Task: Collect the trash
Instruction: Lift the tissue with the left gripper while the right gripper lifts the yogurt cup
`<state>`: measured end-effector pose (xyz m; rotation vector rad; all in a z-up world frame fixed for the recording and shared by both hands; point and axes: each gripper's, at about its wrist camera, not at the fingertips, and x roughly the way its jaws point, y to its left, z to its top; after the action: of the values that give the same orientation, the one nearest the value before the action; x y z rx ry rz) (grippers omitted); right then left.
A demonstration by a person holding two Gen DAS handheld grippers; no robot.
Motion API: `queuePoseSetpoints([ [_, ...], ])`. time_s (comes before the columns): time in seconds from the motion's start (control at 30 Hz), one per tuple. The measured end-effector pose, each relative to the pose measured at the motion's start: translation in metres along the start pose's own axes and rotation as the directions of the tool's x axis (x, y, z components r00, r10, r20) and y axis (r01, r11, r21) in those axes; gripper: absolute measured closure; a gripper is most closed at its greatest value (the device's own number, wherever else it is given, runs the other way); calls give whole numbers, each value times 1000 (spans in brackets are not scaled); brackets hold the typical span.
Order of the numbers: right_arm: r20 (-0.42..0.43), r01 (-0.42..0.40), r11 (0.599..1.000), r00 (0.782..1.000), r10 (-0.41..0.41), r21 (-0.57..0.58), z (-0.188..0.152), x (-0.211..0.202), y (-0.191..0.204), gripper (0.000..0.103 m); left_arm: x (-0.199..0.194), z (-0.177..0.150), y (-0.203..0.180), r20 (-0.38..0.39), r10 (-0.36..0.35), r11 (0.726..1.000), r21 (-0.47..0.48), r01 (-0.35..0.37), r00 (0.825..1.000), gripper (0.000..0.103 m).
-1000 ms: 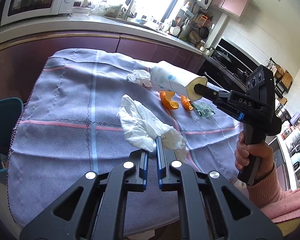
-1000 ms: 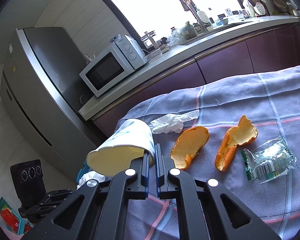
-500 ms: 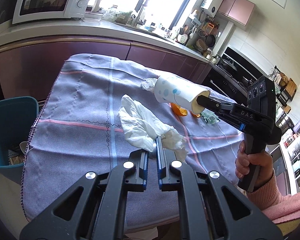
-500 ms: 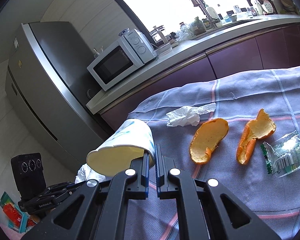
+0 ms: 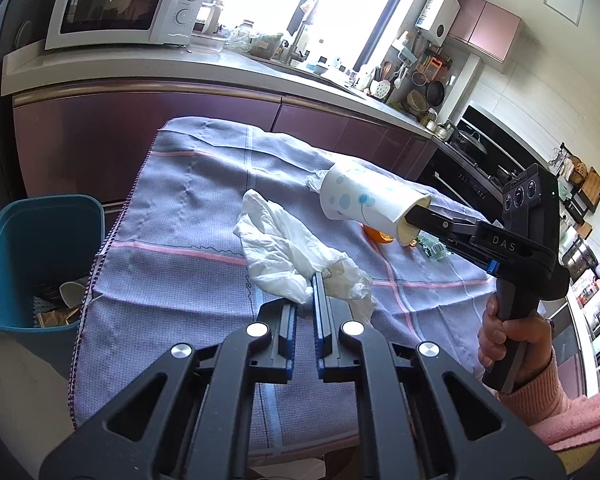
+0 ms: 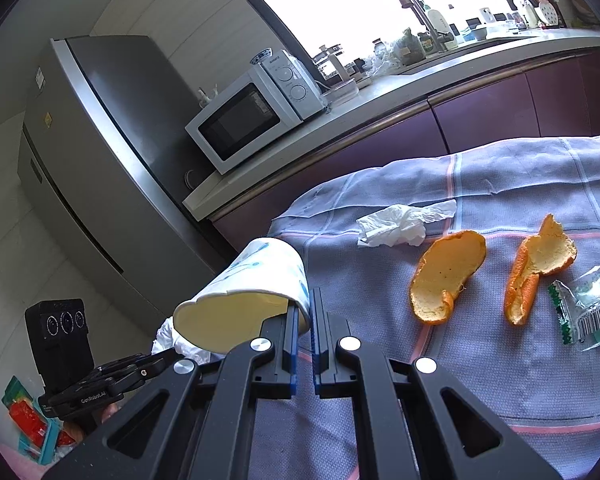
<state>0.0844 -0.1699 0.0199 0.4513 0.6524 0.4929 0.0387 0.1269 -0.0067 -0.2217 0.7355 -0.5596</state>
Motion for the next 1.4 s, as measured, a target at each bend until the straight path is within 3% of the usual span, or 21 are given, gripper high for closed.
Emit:
queuePoseSetpoints([
  [1.4,-87,-91,994,993,86,-59,-3,51,48,99,-55,2,37,80,116,992,-67,-111,990,95],
])
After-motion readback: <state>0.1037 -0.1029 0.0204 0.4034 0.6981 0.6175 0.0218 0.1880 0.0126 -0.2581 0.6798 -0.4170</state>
